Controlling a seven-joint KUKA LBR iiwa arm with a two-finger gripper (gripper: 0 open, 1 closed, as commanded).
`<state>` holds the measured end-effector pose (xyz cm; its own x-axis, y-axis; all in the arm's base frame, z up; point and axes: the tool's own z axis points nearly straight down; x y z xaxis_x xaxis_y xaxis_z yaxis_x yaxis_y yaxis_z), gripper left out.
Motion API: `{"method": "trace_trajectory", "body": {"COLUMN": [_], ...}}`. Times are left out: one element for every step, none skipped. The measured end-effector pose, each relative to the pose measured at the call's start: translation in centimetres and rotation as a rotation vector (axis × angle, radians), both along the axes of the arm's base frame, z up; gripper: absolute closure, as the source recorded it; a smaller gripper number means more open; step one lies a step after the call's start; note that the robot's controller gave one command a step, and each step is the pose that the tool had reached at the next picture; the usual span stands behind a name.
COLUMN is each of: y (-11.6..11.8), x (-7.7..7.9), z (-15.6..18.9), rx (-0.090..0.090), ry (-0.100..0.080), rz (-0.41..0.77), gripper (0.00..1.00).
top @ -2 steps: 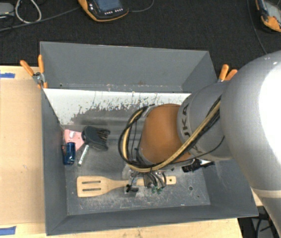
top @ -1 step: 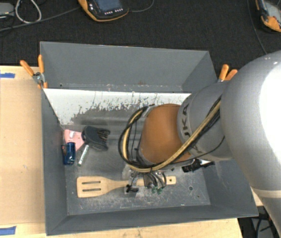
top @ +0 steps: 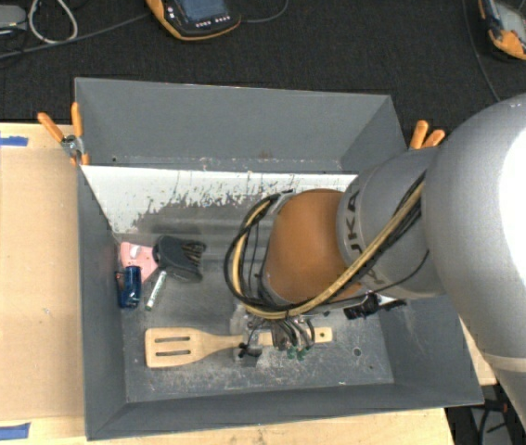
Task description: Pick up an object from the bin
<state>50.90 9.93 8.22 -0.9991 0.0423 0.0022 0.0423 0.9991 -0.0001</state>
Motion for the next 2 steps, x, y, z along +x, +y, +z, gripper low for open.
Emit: {"method": "trace_trajectory", "body": {"y": [0.0,-0.1], "x": [-0.1,-0.2], "z": [3.0,6.5], "rx": [0.000,-0.001], "ry": [0.004,0.010], "rz": [0.002,0.003], "gripper": [1.00,1.00]}}
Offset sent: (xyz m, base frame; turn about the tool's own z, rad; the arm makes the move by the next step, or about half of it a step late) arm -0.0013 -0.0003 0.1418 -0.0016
